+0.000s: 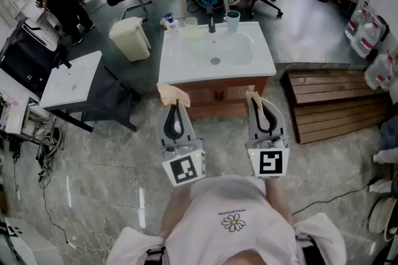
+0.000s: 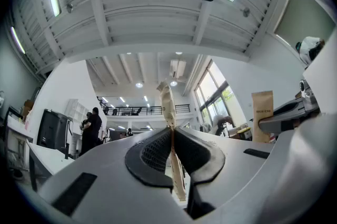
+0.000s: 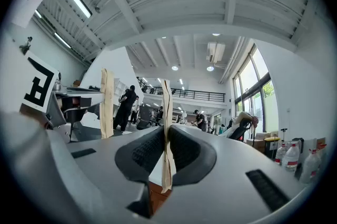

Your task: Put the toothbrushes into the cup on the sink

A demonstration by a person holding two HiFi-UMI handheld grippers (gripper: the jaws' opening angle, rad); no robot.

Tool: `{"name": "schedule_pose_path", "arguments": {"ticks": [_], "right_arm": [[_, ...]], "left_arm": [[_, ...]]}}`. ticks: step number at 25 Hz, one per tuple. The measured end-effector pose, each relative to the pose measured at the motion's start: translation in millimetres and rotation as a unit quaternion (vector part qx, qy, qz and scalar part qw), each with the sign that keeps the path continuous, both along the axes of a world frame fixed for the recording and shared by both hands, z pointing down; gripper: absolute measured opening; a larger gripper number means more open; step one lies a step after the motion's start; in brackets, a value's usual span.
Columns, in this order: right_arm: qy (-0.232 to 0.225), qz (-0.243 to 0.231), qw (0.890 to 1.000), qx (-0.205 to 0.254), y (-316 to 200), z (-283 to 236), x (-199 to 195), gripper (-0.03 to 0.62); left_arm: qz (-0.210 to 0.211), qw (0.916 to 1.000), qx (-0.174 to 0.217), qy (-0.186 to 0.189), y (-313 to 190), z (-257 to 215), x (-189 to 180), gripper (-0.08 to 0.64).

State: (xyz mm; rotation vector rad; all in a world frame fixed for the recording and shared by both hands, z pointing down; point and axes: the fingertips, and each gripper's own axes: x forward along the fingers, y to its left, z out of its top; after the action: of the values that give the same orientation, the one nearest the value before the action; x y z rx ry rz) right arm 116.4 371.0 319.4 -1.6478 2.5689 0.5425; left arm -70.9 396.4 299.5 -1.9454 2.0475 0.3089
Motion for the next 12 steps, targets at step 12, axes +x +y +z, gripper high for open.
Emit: {"name": "schedule_pose_path", "arguments": {"ticks": [12], "right_arm": [[-0.008,-0.007,1.0,-0.005,10,5,5,0.026]], "left_arm": [[-0.001,1.0,0.003,-0.005,13,-1,4,0.031]]}}
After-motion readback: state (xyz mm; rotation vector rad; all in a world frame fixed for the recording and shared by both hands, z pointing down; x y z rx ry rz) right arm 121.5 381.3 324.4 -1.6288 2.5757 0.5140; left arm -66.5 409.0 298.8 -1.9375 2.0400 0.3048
